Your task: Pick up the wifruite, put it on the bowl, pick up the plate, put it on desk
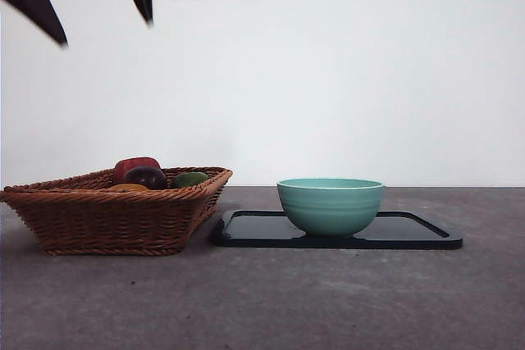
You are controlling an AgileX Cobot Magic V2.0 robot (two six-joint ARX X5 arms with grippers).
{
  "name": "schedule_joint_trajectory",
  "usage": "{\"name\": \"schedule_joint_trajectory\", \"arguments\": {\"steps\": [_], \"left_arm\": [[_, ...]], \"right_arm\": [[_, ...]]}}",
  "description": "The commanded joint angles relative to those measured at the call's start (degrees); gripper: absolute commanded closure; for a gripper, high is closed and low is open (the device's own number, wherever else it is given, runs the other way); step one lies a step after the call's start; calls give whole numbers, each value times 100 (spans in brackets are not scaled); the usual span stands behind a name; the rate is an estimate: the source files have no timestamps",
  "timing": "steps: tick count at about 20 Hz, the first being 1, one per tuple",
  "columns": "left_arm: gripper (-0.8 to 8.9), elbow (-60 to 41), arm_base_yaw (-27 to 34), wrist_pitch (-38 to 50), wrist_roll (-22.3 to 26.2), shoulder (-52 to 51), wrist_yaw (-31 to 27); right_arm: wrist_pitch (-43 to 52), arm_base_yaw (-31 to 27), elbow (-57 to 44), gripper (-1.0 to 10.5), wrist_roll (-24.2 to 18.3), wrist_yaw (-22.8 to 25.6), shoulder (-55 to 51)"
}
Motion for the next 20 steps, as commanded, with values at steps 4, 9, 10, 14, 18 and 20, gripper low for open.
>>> {"name": "schedule_joint_trajectory", "arguments": {"steps": [4,9,10,14,18,20], "left_arm": [[214,144,-356,-625,293,-1272,46],[215,133,-505,-1143,1095,-2262,1082],[215,133,-529,-1150,1250,-2459,1362],[215,24,-564,-1154,1421,-3126,1759],[215,-439,-568,-1143,1429,-3853,1764],[215,-632,-570,-1137,1425,-4124,1768]], "right_arm": [[50,35,50,397,63,0,9],[50,35,50,397,66,0,9],[50,35,50,397,66,0,9],[55,35,50,397,63,2,9],[11,35,50,397,63,-22,9],[-28,35,50,397,68,-44,9]]}}
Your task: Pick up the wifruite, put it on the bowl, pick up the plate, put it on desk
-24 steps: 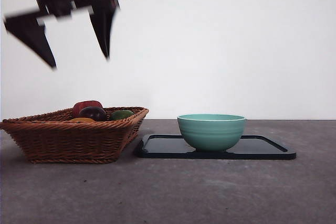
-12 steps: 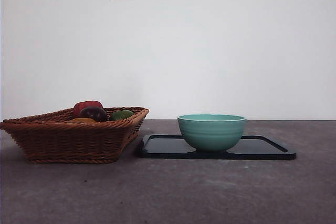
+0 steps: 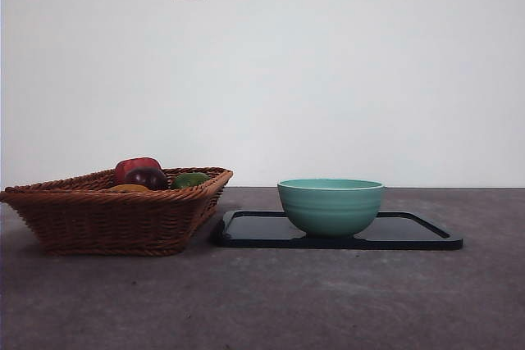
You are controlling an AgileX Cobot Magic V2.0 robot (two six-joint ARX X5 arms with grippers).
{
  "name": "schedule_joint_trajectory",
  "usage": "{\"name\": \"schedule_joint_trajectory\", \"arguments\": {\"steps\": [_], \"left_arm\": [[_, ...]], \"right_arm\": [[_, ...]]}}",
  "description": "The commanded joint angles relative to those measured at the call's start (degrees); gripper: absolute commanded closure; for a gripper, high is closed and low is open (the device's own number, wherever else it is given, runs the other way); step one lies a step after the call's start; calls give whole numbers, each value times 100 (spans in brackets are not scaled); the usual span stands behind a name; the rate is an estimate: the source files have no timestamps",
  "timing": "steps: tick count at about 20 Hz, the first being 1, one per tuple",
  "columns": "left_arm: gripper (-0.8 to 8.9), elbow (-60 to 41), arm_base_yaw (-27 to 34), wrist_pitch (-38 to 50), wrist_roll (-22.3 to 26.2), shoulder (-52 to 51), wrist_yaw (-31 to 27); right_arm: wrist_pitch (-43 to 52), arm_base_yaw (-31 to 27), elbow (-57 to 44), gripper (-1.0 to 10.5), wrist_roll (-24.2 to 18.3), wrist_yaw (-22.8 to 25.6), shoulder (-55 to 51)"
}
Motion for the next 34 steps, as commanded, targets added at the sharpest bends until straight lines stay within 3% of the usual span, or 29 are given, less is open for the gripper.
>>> {"name": "schedule_joint_trajectory", "arguments": {"steps": [1,7,10,15,23,34], "left_arm": [[215,-96,-55,74,70,-192,52],[215,-343,-127,111,-15,-501,74],[215,-343,-127,142,-15,-503,74],[215,-341,-127,142,-13,-503,74],[215,-341,-127,142,-13,-503,74],[215,-341,-127,142,-13,-503,72]], "right_arm": [[11,35,50,397,70,-20,9],[13,35,50,399,599,-37,162],[20,35,50,400,804,-345,752],[105,37,55,402,881,-750,2293],[946,22,264,404,938,-774,5348],[1283,-382,2144,404,761,-739,8157]]}}
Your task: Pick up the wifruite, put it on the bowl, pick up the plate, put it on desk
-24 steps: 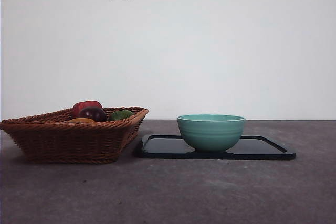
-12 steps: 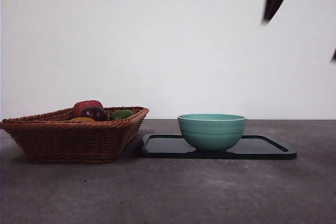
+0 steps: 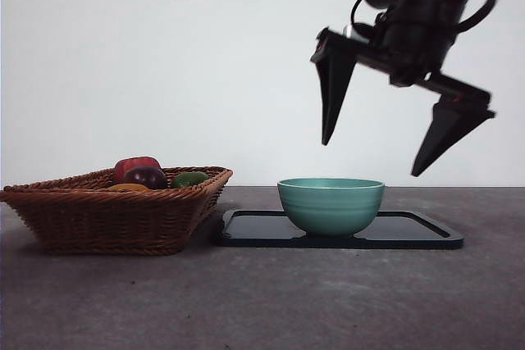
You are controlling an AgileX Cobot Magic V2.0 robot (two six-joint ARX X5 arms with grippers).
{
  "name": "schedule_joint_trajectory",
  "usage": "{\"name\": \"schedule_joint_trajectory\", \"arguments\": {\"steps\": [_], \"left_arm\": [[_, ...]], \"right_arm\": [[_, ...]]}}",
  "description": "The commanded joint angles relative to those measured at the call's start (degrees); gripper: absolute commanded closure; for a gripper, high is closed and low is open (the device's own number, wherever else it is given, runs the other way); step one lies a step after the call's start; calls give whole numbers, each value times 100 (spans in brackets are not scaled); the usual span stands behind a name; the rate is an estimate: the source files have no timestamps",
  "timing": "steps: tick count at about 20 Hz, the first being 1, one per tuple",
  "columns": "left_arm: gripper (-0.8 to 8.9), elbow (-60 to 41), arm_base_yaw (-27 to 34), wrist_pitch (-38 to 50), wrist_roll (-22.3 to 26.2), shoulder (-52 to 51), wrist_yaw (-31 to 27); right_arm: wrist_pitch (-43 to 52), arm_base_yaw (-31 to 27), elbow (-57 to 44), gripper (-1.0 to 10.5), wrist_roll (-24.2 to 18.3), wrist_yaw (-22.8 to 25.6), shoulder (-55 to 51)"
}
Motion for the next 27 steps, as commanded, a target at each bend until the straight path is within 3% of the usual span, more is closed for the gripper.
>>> {"name": "schedule_joint_trajectory", "arguments": {"steps": [1,6,11,15,17,23,27], "left_arm": [[215,70,-39,59,2,9,17],[215,70,-39,61,2,9,17],[215,70,-39,59,2,9,17],[215,70,-39,59,2,9,17],[215,70,-39,61,2,9,17],[215,70,-39,59,2,9,17],[215,70,-39,59,2,9,20]], "right_arm": [[61,-94,457,404,-76,20,452],[153,-332,1064,409,-28,66,1132],[334,-365,1086,563,-28,197,1436],[461,-308,1086,922,-55,603,1456],[459,-278,1082,942,-72,811,1458],[428,-278,1086,941,-96,772,1397],[-37,-269,1086,941,-326,778,848]]}}
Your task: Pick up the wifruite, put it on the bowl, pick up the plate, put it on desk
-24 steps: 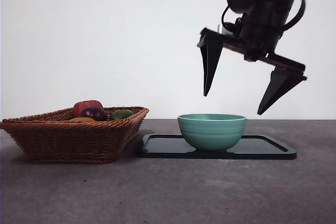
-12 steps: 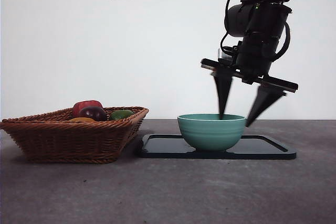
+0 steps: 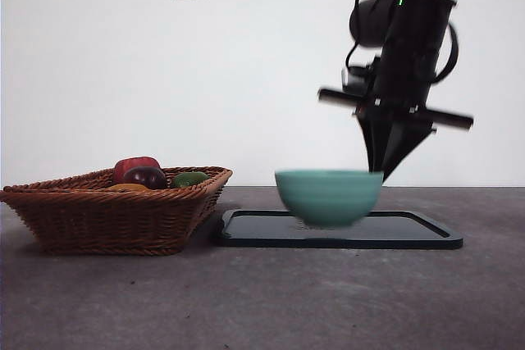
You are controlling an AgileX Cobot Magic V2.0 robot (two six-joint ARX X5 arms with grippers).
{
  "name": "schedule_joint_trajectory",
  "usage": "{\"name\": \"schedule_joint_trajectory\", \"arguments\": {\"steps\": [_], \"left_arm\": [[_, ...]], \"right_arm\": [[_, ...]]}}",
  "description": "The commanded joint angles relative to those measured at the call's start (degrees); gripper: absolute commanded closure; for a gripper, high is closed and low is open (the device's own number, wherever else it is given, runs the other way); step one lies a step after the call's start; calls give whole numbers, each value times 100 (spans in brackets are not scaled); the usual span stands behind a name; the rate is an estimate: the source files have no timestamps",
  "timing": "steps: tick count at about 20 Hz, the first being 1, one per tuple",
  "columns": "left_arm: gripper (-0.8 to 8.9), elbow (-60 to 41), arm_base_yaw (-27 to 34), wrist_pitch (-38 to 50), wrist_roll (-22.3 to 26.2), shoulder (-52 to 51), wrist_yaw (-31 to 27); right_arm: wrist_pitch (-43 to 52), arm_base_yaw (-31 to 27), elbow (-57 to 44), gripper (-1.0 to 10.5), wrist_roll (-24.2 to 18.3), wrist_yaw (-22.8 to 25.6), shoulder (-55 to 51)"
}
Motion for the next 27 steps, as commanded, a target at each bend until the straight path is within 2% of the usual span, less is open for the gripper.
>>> {"name": "schedule_joint_trajectory", "arguments": {"steps": [1,4,8,11,15,19,27], "left_arm": [[215,70,-42,61,4,20,17],[215,70,-42,61,4,20,17],[215,70,-42,61,4,20,17],[215,70,-42,61,4,20,17],[215,70,-42,61,4,20,17],[215,70,-42,61,4,20,17],[215,70,-42,61,4,20,17]], "right_arm": [[-310,57,129,941,-256,39,-352],[-817,321,116,941,-426,205,-822],[-1231,1045,-31,941,-516,549,-1270],[-1029,1429,-743,941,-516,575,-1600],[-310,1869,-1958,941,-369,439,-1998],[-13,1965,-2457,941,-323,374,-2002],[385,1974,-2811,941,-308,319,-1991]]}}
